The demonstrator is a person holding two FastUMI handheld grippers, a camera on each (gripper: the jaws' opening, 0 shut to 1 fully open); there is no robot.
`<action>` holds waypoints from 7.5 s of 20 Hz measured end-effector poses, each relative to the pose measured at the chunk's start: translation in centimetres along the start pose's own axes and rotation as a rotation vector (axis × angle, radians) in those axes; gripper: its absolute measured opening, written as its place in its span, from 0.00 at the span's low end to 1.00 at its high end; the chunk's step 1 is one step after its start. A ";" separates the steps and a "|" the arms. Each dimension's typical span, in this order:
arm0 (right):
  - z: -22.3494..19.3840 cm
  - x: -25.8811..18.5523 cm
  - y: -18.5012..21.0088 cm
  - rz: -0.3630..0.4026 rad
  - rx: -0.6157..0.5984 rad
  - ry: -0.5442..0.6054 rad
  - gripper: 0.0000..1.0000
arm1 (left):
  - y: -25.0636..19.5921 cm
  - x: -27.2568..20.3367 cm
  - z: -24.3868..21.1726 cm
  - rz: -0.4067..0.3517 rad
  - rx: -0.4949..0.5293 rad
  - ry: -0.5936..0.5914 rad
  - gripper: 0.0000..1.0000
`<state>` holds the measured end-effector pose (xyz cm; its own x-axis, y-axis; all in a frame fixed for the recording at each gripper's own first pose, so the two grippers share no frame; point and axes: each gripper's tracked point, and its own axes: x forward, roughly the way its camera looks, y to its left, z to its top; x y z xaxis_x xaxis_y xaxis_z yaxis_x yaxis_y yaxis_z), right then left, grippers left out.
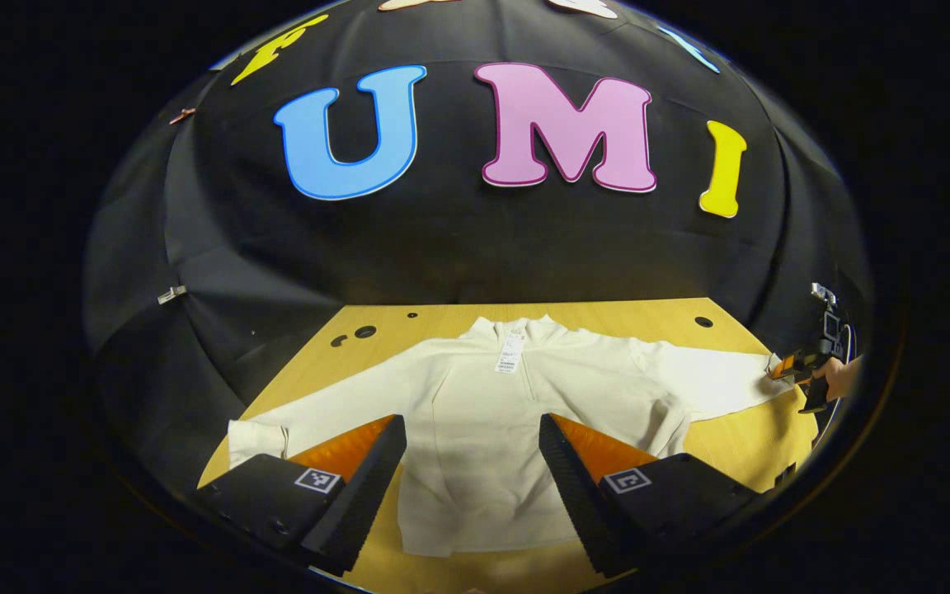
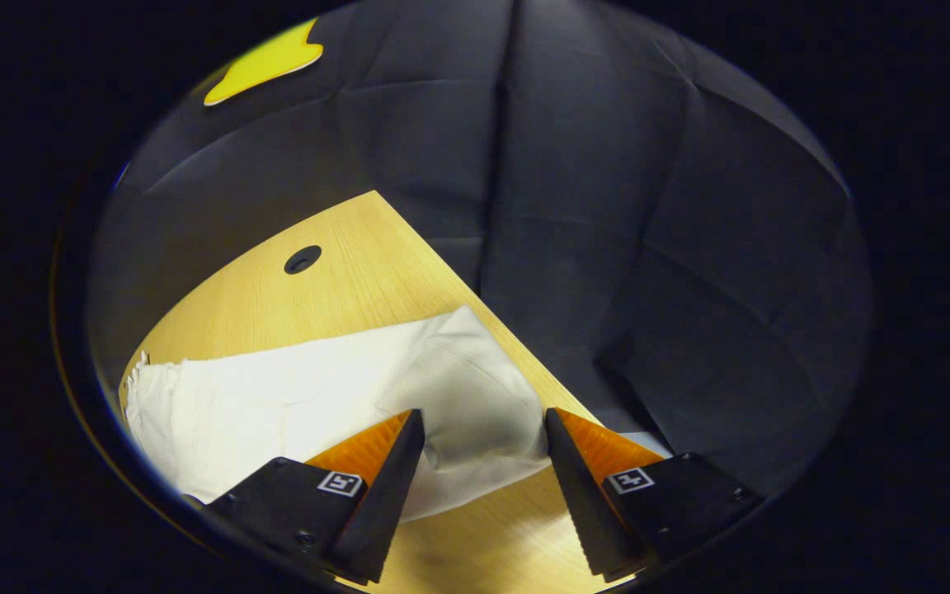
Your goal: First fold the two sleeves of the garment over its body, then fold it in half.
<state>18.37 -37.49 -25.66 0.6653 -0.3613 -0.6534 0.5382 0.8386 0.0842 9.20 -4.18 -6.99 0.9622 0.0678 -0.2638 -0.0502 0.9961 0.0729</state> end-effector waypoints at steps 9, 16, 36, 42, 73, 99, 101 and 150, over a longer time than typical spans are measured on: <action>-0.2 -0.2 2.8 0.059 -0.077 -0.017 0.14 | 2.0 -1.2 -1.3 0.035 -0.014 0.027 1.00; 2.4 -2.5 4.0 0.073 -0.064 -0.077 0.13 | 4.8 -2.2 -1.6 0.077 -0.052 0.018 1.00; 10.3 -18.4 30.8 0.444 -0.301 -0.307 0.13 | 13.7 -8.2 -4.7 0.170 -0.139 -0.058 1.00; 8.3 -22.0 41.4 0.565 -0.394 -0.324 0.13 | 15.4 -8.5 -5.2 0.182 -0.145 -0.062 1.00; -22.1 -31.0 67.0 0.914 -0.679 -0.062 0.94 | 21.8 -9.4 -13.2 0.307 -0.303 0.027 1.00; -3.3 -25.6 19.9 0.376 -0.219 -0.184 0.99 | 37.2 5.9 -19.4 0.442 -0.390 0.146 1.00; -3.8 -25.7 18.8 0.366 -0.204 -0.180 0.99 | 36.8 6.3 -19.9 0.424 -0.395 0.152 1.00; -18.3 -24.4 8.5 0.280 -0.080 0.041 0.99 | -5.5 18.2 14.2 -0.385 -0.193 -0.074 0.06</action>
<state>-2.73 -14.09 -22.73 0.7599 -0.0955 -0.6430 0.2924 0.9336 0.2069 30.79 -9.20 1.50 0.9369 -0.3076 -0.1661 0.2735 0.9409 -0.1996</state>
